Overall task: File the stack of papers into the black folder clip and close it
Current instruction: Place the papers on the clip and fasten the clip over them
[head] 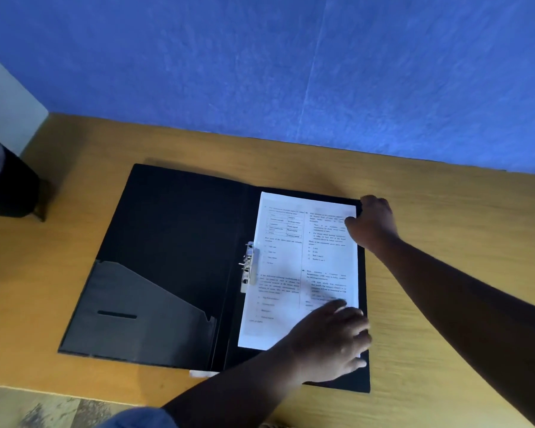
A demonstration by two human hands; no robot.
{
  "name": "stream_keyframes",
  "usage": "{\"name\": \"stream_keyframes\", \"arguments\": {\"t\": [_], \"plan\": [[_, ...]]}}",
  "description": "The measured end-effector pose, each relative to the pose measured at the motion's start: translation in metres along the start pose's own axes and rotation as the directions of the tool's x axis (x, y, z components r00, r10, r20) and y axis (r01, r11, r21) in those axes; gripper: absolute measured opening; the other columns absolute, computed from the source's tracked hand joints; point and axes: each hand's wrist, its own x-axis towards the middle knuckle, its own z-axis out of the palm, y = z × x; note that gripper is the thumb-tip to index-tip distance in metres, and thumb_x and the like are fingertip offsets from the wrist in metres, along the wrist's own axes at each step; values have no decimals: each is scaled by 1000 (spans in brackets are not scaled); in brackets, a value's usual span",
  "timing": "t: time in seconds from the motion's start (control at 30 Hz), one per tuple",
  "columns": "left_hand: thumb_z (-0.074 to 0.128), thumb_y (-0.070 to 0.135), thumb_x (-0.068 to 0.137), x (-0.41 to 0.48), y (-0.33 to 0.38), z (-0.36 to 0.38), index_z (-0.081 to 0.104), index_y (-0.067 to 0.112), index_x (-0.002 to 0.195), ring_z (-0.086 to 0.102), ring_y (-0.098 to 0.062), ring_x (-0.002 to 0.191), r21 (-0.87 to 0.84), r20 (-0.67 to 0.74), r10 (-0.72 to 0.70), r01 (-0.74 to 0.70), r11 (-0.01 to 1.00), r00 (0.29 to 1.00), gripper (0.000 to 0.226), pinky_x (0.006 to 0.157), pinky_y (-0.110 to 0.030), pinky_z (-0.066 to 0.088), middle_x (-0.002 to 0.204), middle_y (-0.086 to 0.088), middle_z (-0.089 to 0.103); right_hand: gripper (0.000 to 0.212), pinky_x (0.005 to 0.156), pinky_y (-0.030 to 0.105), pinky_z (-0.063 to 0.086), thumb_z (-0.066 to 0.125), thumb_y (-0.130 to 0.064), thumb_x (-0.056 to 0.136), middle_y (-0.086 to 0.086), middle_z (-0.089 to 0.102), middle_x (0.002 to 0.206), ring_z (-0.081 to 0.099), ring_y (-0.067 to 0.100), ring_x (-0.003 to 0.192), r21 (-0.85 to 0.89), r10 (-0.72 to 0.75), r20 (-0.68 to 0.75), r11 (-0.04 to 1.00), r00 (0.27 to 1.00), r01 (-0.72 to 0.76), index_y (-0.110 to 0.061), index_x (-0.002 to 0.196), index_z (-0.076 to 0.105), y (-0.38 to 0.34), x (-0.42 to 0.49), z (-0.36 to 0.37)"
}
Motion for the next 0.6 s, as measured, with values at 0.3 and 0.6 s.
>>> {"name": "stream_keyframes", "arguments": {"t": [0.3, 0.6], "plan": [[57, 33, 97, -69, -47, -90, 60, 21, 86, 62, 0, 67, -800, -143, -988, 583, 145, 50, 16, 58, -14, 45, 74, 11, 63, 15, 53, 32, 33, 54, -12, 71, 15, 58, 65, 49, 29, 60, 312, 197, 31, 929, 980, -197, -3, 79, 61, 30, -58, 3], [83, 28, 77, -83, -67, -96, 68, 8, 77, 47, -11, 43, -763, 373, -923, 536, -361, -91, 25, 41, -22, 38, 69, -2, 67, 46, 75, 41, 54, 61, -13, 80, 2, 66, 104, 62, 26, 92, 363, 166, 104, 912, 981, -193, -20, 125, 59, 37, -82, 9]]}}
